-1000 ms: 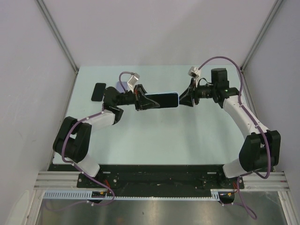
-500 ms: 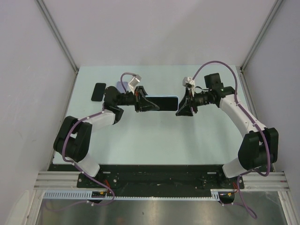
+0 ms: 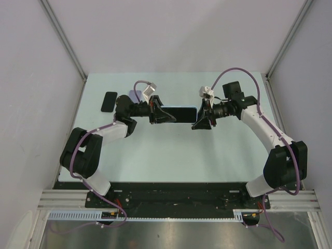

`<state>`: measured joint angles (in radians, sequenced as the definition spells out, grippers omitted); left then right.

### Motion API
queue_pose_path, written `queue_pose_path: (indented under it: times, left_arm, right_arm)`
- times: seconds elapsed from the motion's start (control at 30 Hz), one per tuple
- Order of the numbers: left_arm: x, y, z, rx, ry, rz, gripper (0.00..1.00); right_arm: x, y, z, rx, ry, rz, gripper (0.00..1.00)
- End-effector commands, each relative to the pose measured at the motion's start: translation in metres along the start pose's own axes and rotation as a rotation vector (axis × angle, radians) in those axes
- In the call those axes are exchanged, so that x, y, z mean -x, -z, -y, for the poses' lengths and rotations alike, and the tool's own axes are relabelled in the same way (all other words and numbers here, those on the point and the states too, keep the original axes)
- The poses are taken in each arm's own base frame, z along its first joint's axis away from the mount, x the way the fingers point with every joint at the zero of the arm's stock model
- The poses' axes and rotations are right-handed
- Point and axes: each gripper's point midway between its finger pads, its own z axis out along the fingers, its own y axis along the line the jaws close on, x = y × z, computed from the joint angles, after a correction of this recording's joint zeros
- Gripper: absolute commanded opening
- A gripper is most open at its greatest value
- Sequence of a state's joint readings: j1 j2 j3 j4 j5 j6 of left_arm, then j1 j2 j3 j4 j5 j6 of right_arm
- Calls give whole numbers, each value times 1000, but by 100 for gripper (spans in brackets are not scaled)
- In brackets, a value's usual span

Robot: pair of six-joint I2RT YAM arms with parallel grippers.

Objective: Take the phone out of the phone case
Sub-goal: Remove the phone case from the phone.

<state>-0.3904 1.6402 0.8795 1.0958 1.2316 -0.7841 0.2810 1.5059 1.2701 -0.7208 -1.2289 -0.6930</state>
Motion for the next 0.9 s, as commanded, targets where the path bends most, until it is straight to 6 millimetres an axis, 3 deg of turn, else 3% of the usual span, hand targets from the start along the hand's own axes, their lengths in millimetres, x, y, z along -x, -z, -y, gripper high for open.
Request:
queue_pose_path:
  times: [0.0, 0.23, 0.87]
  left_arm:
    - [28, -3, 8, -15, -130, 38, 0]
    - [32, -4, 12, -22, -133, 38, 0]
    - [18, -1, 32, -101, -125, -41, 0]
  right_arm:
    - [21, -2, -6, 40, 70, 44, 38]
    - [17, -1, -9, 52, 121, 36, 24]
    - [9, -2, -18, 83, 237, 19, 18]
